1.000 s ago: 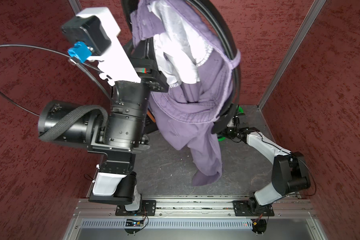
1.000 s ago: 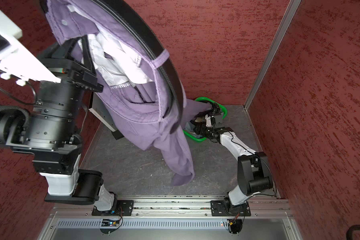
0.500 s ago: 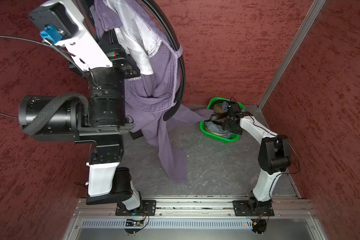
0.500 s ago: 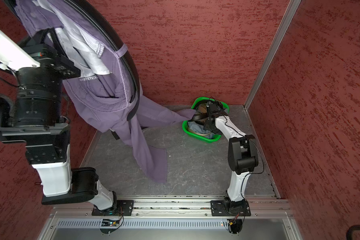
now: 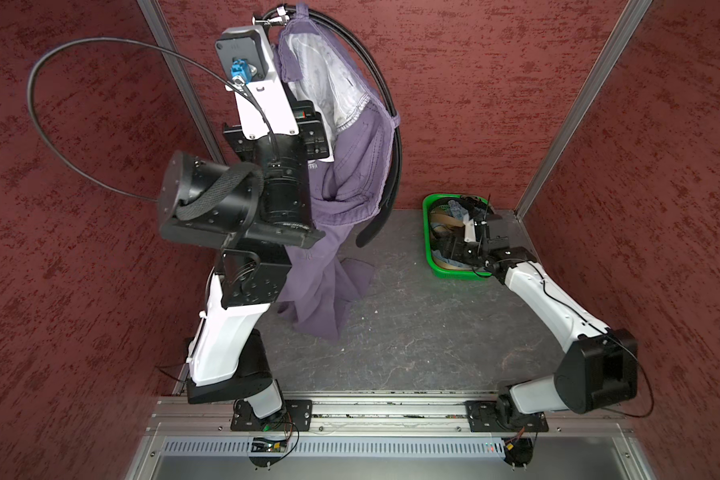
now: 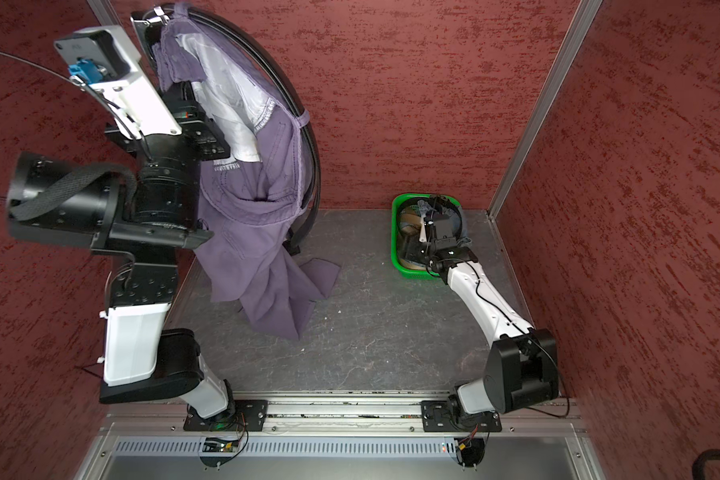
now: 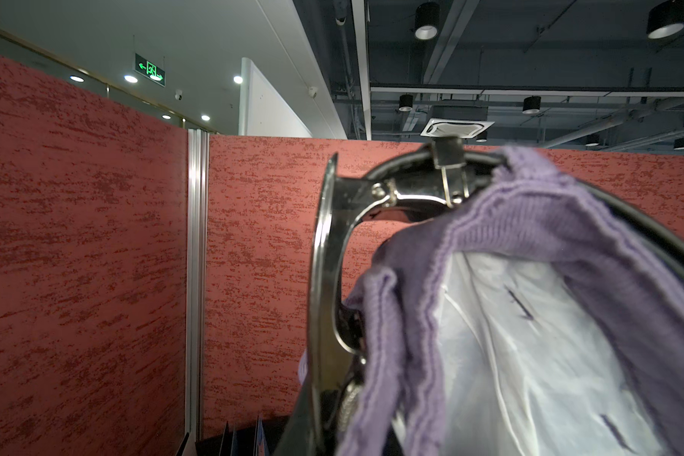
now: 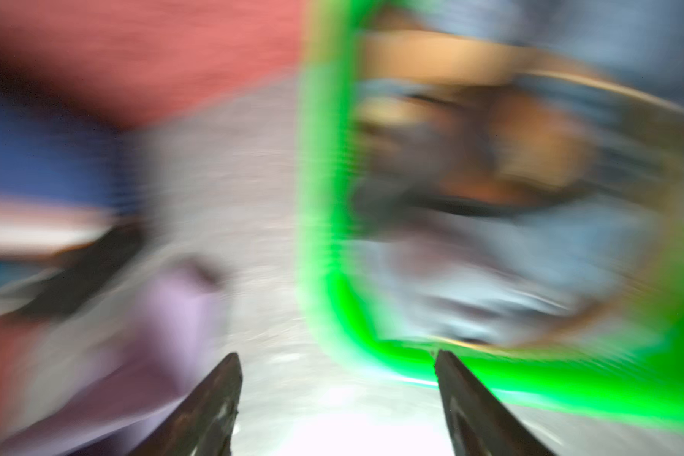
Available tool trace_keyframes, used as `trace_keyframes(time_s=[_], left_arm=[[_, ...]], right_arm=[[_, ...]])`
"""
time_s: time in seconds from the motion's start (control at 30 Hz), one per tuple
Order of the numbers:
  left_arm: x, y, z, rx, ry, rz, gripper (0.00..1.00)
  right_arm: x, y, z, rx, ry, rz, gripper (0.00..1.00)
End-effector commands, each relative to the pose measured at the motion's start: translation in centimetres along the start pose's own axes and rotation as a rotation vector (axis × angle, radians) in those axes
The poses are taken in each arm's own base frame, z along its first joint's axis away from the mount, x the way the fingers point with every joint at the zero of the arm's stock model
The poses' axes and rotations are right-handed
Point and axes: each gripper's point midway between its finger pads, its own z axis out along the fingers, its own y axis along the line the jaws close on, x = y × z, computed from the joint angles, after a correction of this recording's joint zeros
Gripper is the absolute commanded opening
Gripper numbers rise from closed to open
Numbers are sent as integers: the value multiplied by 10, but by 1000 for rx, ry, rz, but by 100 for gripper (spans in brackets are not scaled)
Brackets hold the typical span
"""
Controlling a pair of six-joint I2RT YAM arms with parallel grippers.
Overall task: Remove the belt from the trousers
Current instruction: Move the distractor to the center of the board.
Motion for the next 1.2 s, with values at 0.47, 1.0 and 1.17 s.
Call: trace_keyframes(time_s=[0.47,1.0,1.17], left_arm=[[175,-66,44,227,457,-278,0],[414,-57,107,125,928,-482,0],[476,-52,67,51,1119,-498,0]], right_arm=[[41,-48,143,149,335,69,40],[14,-15,36,33,2,-4,66],[53,80,-7,-294,45,-155,68]])
